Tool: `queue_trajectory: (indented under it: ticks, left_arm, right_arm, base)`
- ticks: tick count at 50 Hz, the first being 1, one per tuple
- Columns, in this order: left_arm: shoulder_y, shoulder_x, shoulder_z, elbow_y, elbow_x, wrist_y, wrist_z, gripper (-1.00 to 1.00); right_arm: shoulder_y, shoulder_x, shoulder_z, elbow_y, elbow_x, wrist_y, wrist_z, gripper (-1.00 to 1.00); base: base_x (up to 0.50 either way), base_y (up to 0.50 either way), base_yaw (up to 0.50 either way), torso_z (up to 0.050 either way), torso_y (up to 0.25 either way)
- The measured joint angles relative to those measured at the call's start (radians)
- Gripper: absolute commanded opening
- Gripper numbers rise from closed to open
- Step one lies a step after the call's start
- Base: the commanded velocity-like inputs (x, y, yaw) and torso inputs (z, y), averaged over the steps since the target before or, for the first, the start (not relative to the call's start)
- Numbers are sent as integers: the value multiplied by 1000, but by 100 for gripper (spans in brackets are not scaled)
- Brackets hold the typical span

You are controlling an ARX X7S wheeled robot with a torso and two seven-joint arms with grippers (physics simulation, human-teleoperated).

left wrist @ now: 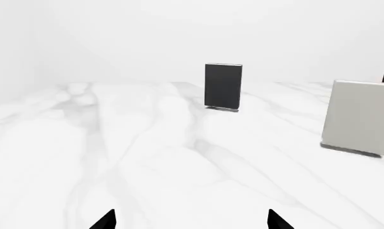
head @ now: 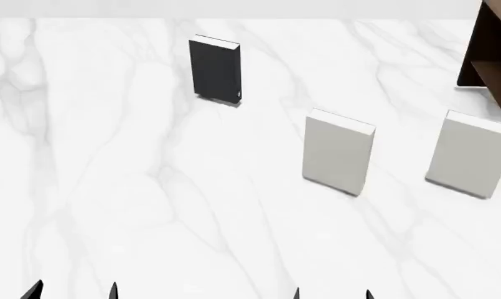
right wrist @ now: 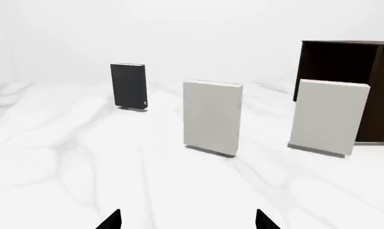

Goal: Pick up the book on the left and place it on top of the shelf.

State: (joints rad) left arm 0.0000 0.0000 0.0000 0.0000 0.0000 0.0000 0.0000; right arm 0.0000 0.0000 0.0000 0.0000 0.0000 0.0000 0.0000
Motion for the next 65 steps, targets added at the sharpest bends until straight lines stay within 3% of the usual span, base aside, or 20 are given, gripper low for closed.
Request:
queue_trajectory:
  ticks: [36, 47, 56, 65]
  left_arm:
    - [4, -67, 81, 22, -29, 16, -91, 100]
    - [5, -84, 97, 21, -39, 24, -108, 100]
    - [5, -92, 113, 23, -46, 25, -122, 100]
    - [-18, -107, 109, 83, -77, -80, -139, 100]
  right_arm:
    - [11, 64, -87, 43, 32, -39, 101, 100]
    - [13, 76, -101, 34, 56, -25, 114, 100]
    - [12, 88, -109, 32, 63, -31, 132, 100]
    - [31, 105, -114, -63, 91, 84, 149, 100]
  base:
    - [0, 0, 0, 0, 0]
    - [0, -450, 0, 0, 0]
    - [0, 0, 0, 0, 0]
    - [0, 0, 0, 0, 0]
